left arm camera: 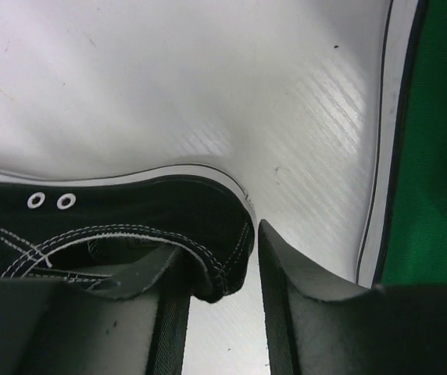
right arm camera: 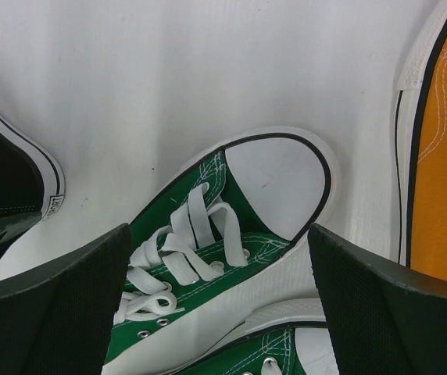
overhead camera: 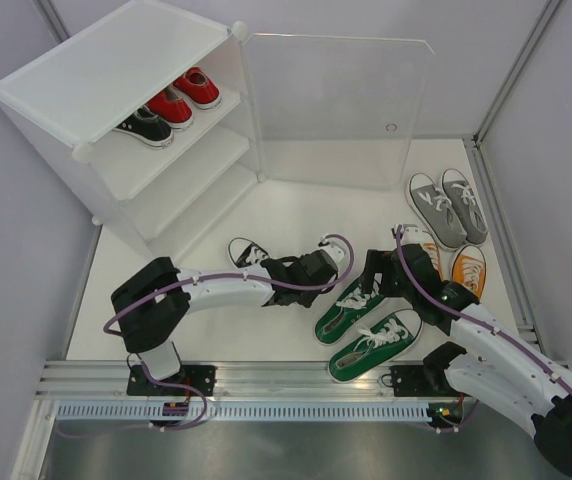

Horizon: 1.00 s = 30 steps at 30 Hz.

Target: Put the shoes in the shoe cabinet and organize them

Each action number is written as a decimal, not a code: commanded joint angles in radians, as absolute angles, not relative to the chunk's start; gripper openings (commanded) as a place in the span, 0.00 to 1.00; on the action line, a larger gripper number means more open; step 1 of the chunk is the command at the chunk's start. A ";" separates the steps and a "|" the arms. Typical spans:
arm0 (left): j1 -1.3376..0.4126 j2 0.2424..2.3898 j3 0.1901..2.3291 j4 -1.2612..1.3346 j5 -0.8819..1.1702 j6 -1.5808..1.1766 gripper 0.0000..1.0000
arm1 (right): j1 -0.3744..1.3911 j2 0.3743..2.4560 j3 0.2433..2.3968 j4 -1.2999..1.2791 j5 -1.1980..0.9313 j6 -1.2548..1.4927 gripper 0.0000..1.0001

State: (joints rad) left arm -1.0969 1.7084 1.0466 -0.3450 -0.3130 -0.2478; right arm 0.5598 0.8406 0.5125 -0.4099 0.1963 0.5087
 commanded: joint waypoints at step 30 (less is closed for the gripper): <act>-1.095 1.790 1.146 -0.614 -0.351 -0.535 0.40 | 0.560 0.834 0.511 -0.377 0.190 0.509 0.96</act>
State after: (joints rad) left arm -1.0969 1.7420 1.1358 -0.5751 -0.3420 -0.4686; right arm 0.5598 0.8387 0.5125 -0.4042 0.1886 0.5087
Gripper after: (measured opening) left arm 0.387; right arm 0.967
